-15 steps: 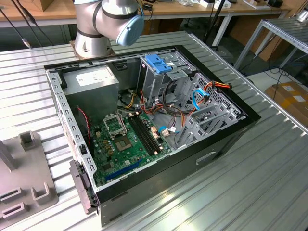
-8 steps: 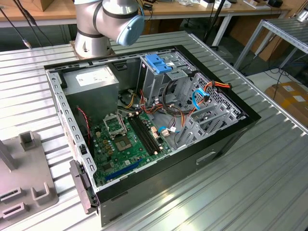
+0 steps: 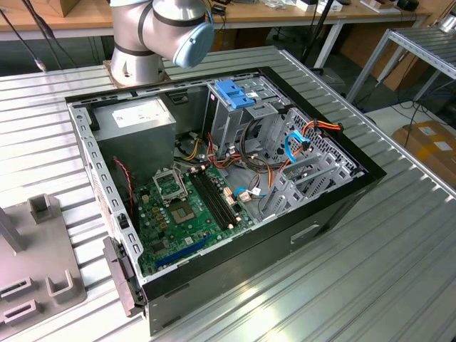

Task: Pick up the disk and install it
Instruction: 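Pick up the disk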

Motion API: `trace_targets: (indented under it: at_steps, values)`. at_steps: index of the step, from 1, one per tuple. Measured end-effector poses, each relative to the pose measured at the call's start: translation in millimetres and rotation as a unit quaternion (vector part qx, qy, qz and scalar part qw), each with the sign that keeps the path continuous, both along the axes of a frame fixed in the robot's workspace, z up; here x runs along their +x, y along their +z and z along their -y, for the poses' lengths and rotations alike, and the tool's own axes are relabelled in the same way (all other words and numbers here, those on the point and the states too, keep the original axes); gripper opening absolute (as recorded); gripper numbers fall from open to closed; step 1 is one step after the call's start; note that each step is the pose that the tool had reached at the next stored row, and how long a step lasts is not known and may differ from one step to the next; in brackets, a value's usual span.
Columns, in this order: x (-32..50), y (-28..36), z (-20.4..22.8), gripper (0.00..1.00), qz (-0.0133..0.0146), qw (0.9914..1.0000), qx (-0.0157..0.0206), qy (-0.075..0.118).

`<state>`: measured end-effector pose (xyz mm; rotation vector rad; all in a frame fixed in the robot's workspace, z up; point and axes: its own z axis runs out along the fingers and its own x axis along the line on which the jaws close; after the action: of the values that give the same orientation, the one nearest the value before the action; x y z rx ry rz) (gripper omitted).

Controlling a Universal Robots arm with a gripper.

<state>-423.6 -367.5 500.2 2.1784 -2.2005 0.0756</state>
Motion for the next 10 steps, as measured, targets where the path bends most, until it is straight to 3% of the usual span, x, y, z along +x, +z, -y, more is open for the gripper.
trace_targets:
  at_steps: [10]
  values:
    - [24.7,0.0,0.0,0.37,0.0000,1.00000,0.0000,0.000]
